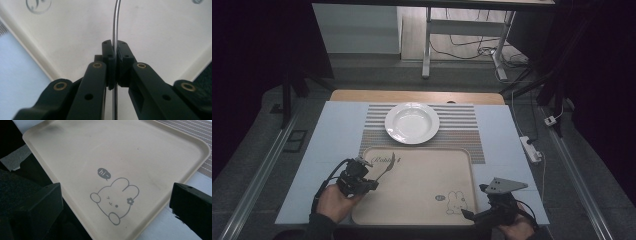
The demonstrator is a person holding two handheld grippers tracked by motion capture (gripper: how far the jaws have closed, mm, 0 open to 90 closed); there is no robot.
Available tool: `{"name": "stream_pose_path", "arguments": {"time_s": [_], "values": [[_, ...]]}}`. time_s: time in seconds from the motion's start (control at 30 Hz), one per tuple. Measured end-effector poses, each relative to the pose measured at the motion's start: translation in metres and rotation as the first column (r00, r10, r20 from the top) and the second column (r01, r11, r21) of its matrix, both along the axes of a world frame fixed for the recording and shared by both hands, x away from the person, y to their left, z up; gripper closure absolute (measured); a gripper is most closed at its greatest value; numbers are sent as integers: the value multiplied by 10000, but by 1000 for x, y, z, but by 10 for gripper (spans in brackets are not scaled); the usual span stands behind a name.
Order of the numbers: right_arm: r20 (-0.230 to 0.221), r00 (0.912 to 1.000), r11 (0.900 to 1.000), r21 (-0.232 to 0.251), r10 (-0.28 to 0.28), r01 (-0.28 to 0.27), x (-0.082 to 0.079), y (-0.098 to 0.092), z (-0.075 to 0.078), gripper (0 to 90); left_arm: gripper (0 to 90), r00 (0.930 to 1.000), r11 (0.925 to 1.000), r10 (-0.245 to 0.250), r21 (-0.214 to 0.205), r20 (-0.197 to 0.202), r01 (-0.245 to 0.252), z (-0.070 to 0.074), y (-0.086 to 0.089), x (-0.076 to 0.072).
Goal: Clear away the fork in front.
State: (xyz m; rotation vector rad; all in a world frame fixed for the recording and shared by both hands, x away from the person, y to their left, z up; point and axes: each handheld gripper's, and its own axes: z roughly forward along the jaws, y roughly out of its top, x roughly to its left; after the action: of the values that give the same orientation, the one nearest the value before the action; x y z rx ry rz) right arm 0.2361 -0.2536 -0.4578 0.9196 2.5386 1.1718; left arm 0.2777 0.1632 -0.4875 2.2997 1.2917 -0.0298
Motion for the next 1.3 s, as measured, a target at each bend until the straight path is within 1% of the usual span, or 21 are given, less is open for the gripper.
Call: {"name": "stream_pose_path", "arguments": {"time_s": [0.07, 0.2, 0.4, 0.43, 0.53, 0.6, 0.73, 0.77, 0.9, 0.97, 1.0, 1.07, 1.13, 1.2, 1.3], "values": [[-1, 10000, 10000, 41, -31, 31, -1, -1, 0, 0, 863, 9993, 9995, 309, -44, -218, -310, -5, 0, 2], [32, 10000, 10000, 36, -42, 42, -3, -2, 1, 0, 862, 9967, 9975, 705, 136, -413, -699, -12, -1, 4], [54, 10000, 10000, 0, 9, -9, -3, -2, 1, 0, 861, 9945, 9952, 853, 530, -609, -821, -21, -5, 8], [51, 10000, 10000, -8, 27, -27, -3, -2, 1, 0, 860, 9943, 9946, 871, 621, -617, -833, -22, -6, 9], [78, 9999, 10000, -58, 78, -77, -3, -1, 1, 0, 854, 9948, 9942, 854, 698, -548, -815, -23, -6, 9], [86, 9999, 9999, -67, 80, -79, -3, -1, 1, 0, 849, 9951, 9951, 816, 605, -557, -782, -23, -5, 9], [84, 10000, 9999, -103, 48, -47, -5, -2, 1, 0, 776, 9957, 9960, 770, 486, -515, -746, -22, -3, 10], [74, 10000, 9999, -106, 21, -20, -5, -2, 2, 0, 769, 9960, 9964, 750, 421, -493, -730, -22, -2, 10], [40, 9999, 9999, 54, -105, 105, -7, -5, 2, 0, 758, 9977, 9977, 654, 214, -150, -651, -16, 1, 12], [43, 9998, 9998, 107, -169, 169, -9, -7, 3, 0, 769, 9978, 9978, 664, 40, 41, -664, -13, 3, 14], [21, 9998, 9997, 99, -213, 213, -9, -8, 3, 0, 785, 9978, 9978, 663, -14, 75, -663, -11, 4, 16], [38, 9994, 9994, 135, -331, 330, -11, -9, 4, 0, 830, 9976, 9978, 648, -119, 234, -646, -8, 5, 21], [42, 9990, 9989, 157, -436, 435, -12, -11, 4, 0, 890, 9977, 9979, 607, -237, 296, -600, -5, 5, 27], [44, 9985, 9984, 147, -546, 545, -14, -12, 4, 0, 892, 9985, 9982, 453, -401, 320, -440, -4, 3, 35], [114, 9973, 9973, 131, -721, 720, -16, -14, 5, 0, 893, 9985, 9983, 363, -478, 417, -343, -4, 0, 47]]}}
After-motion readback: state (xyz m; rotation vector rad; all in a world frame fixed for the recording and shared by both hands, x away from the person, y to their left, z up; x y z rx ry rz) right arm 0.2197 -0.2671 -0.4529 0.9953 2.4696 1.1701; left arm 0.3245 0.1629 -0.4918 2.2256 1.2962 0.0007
